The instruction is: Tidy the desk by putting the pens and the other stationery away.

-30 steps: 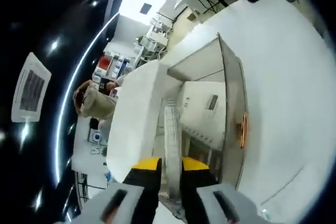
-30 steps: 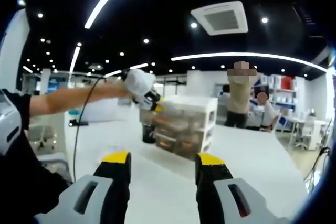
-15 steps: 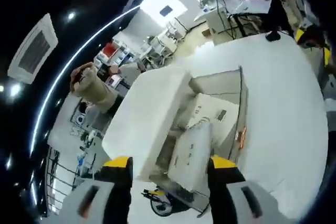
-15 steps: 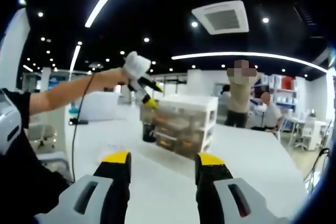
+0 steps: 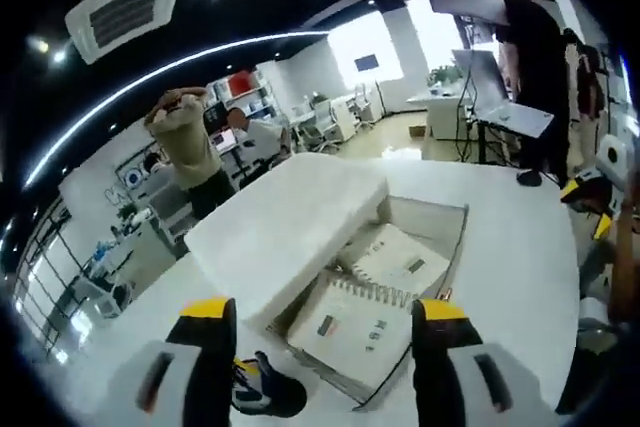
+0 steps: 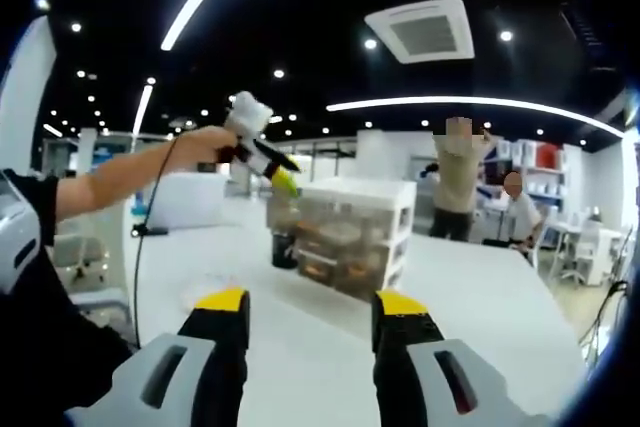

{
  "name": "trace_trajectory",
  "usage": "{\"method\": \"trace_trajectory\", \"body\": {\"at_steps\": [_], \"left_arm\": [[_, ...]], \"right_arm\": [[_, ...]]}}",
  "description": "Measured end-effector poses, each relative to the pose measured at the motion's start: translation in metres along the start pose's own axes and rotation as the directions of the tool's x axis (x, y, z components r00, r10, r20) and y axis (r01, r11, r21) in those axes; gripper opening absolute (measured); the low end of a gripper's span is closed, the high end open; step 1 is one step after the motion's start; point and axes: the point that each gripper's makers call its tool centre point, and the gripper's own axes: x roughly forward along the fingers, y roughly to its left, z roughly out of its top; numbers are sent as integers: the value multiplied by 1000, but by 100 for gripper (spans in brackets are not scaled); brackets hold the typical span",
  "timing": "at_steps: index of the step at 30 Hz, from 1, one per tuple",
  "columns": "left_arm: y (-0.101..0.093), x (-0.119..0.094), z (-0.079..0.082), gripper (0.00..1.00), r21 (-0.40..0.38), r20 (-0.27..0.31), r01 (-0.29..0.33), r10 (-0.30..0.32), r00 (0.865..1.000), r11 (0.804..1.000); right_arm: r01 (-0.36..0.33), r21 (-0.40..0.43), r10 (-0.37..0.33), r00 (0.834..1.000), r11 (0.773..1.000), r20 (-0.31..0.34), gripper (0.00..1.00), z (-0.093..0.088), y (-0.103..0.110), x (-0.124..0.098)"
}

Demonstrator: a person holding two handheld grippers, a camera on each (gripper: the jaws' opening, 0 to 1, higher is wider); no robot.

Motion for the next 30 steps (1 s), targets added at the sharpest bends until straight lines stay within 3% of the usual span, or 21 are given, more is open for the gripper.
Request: {"method": "trace_trajectory", "body": {"at_steps": [6, 8, 11, 18, 24, 27, 30], "left_arm": [[-6, -22, 4, 72, -60, 90, 29, -24, 996, 998], [-7, -39, 9, 72, -87, 158, 44, -30, 987, 995], [-11, -56, 6, 71, -92, 195, 65, -46, 980, 994], [-15, -94, 8, 71, -100, 301, 122, -87, 950, 987], [-34, -114, 0, 71, -83, 351, 168, -129, 927, 982], [-46, -127, 0, 70, -73, 392, 198, -155, 907, 977], [-56, -137, -6, 70, -66, 411, 216, -171, 895, 974]], "right_arm": [[-4, 2, 4, 1000, 1000, 3, 46, 0, 2, 0], [-6, 1, 6, 1000, 1000, 3, 46, 0, 3, 1], [-8, 1, 8, 1000, 1000, 4, 46, 1, 4, 2], [-17, -3, 17, 1000, 1000, 7, 46, 3, 7, 3], [-21, 0, 21, 1000, 1000, 9, 46, 3, 7, 4], [-23, -1, 23, 1000, 1000, 7, 46, 3, 8, 4], [-24, -2, 24, 1000, 1000, 9, 46, 3, 8, 4]]}}
